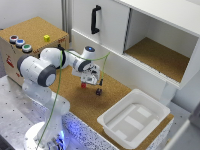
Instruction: Grasp the pink block, then turn it left
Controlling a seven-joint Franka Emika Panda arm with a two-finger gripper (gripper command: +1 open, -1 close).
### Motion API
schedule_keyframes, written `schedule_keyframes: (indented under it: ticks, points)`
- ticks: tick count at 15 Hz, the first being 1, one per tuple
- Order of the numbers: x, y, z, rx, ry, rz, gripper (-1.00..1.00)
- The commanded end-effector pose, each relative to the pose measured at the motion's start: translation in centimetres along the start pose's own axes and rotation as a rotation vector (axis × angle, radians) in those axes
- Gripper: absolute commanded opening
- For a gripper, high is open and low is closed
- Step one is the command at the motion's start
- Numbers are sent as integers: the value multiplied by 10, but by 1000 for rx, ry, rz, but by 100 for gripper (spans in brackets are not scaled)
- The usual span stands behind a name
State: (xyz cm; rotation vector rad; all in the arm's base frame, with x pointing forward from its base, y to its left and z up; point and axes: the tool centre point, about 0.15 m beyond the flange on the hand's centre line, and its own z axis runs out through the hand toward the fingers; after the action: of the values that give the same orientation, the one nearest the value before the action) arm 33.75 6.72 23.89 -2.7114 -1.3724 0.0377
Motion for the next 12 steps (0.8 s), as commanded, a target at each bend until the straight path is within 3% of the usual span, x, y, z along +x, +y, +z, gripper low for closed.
schedule_keyframes:
  ticks: [1, 3, 6, 12]
  points:
    - [-6, 15, -15, 15, -125, -480, -100]
    - [-18, 15, -13, 29, -129, -713, -100]
    - [-23, 8, 0, 45, -133, -898, -100]
    - [-10, 11, 18, 42, -108, -877, -100]
